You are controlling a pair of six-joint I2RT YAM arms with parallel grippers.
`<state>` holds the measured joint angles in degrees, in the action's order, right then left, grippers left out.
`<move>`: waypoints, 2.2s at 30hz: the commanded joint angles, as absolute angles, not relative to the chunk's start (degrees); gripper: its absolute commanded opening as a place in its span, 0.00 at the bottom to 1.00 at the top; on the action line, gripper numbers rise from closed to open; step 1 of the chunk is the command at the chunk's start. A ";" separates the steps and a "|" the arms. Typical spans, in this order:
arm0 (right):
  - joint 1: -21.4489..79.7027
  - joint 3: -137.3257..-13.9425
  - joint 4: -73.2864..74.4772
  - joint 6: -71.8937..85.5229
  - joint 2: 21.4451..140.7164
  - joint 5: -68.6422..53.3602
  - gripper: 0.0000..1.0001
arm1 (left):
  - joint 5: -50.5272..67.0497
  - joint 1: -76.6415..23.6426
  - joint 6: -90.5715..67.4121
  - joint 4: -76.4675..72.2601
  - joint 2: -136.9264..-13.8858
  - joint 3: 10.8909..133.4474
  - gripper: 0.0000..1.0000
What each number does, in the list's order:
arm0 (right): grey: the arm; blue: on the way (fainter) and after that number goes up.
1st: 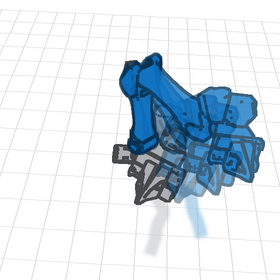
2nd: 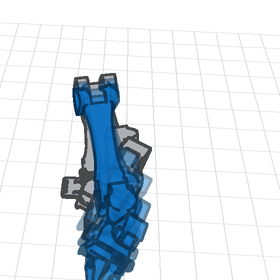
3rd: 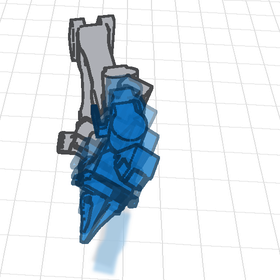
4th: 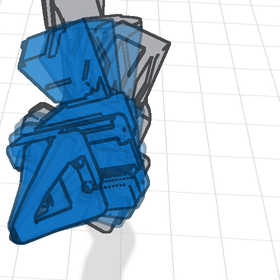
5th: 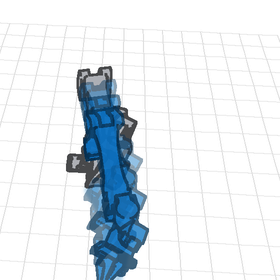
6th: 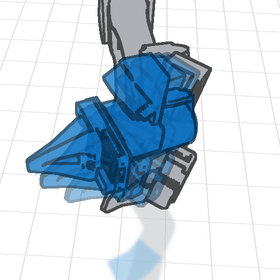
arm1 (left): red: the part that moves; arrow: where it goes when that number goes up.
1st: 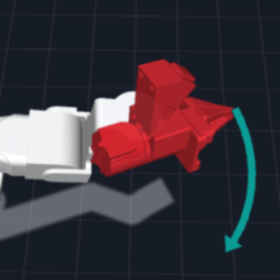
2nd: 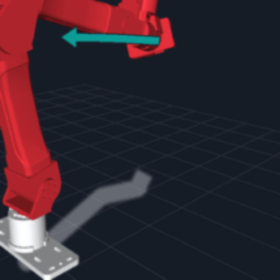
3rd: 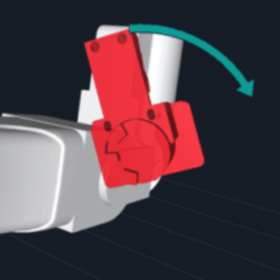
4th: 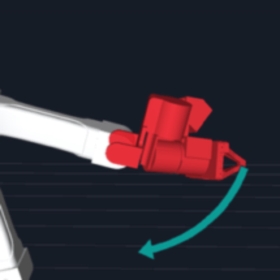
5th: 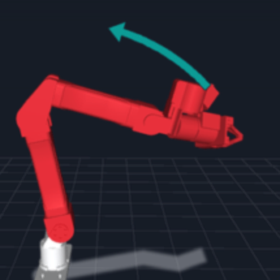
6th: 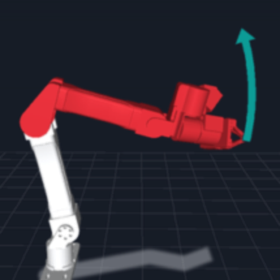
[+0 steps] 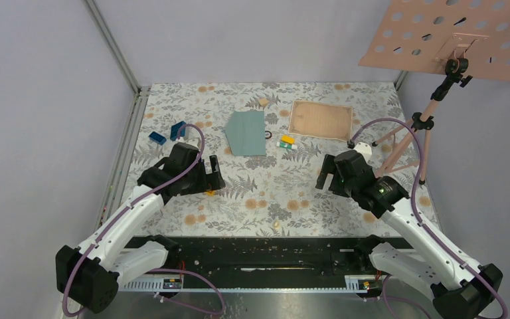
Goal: Place the letter into the envelope and seal it
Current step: Move the envelope to the center of the board.
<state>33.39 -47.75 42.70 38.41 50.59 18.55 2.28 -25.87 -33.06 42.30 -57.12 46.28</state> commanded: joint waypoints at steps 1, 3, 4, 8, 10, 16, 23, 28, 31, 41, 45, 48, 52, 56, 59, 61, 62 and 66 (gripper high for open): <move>33.76 -46.29 38.57 39.96 47.57 18.28 0.99 | 0.92 -26.02 -33.98 40.26 -56.89 48.67 0.97; 33.70 -46.08 38.61 40.38 47.11 18.17 0.99 | 0.92 -25.97 -34.14 40.28 -56.81 48.79 0.98; 33.77 -46.04 38.82 40.75 47.03 18.12 0.99 | 1.35 -26.01 -34.14 40.30 -56.73 48.85 0.98; 33.79 -45.37 39.50 42.11 46.89 18.41 0.99 | 1.59 -26.04 -33.97 40.30 -56.22 48.83 0.98; 33.72 -45.04 39.99 43.59 46.14 19.25 1.00 | 1.92 -26.02 -33.36 40.30 -56.09 48.85 0.99; 33.74 -41.44 36.84 48.03 39.91 21.55 0.99 | 2.61 -26.02 -33.51 40.44 -55.80 47.63 0.99; 33.77 -39.31 36.57 50.47 34.69 25.84 0.98 | 1.18 -26.01 -34.10 38.37 -54.56 44.22 0.99; 33.74 -39.84 36.23 50.61 37.28 26.64 0.97 | -1.30 -25.97 -35.15 35.67 -55.50 45.11 0.98; 33.75 -40.28 36.28 52.53 40.37 27.04 0.97 | -2.79 -26.02 -35.11 35.25 -58.09 47.75 0.98; 33.69 -40.72 32.25 54.36 44.83 24.11 0.97 | -6.93 -23.20 -32.93 18.81 -78.97 58.32 0.95; 33.70 -39.93 32.64 54.46 42.81 23.82 0.96 | -1.68 -19.06 -35.27 10.62 -89.03 61.73 0.92; 33.68 -39.12 33.42 54.42 40.88 24.14 0.96 | 5.52 -14.64 -39.03 5.91 -97.38 64.67 0.90; 33.75 -39.53 36.49 55.05 39.50 26.08 0.99 | 12.98 -13.54 -41.70 -1.36 -104.71 67.24 0.88; 33.75 -40.90 38.42 54.56 39.30 27.42 0.99 | 14.17 -13.62 -43.30 -2.00 -110.04 70.50 0.78; 33.70 -40.96 38.58 54.66 38.88 27.57 0.99 | 13.91 -14.07 -43.52 -2.23 -112.37 71.51 0.72; 33.75 -40.83 38.38 54.59 38.93 27.50 0.99 | 13.19 -14.66 -43.43 -2.20 -113.14 71.71 0.65; 33.79 -40.82 38.16 54.63 39.10 27.44 0.99 | 13.00 -14.86 -43.42 -2.10 -113.37 71.72 0.62; 33.75 -40.15 34.70 55.81 40.52 27.18 1.00 | 12.71 -15.41 -42.95 -1.70 -112.85 71.72 0.31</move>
<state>33.39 -39.24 37.91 53.98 39.46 24.58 11.81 -14.92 -43.27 1.15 -113.12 69.43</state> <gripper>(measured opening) 0.993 0.473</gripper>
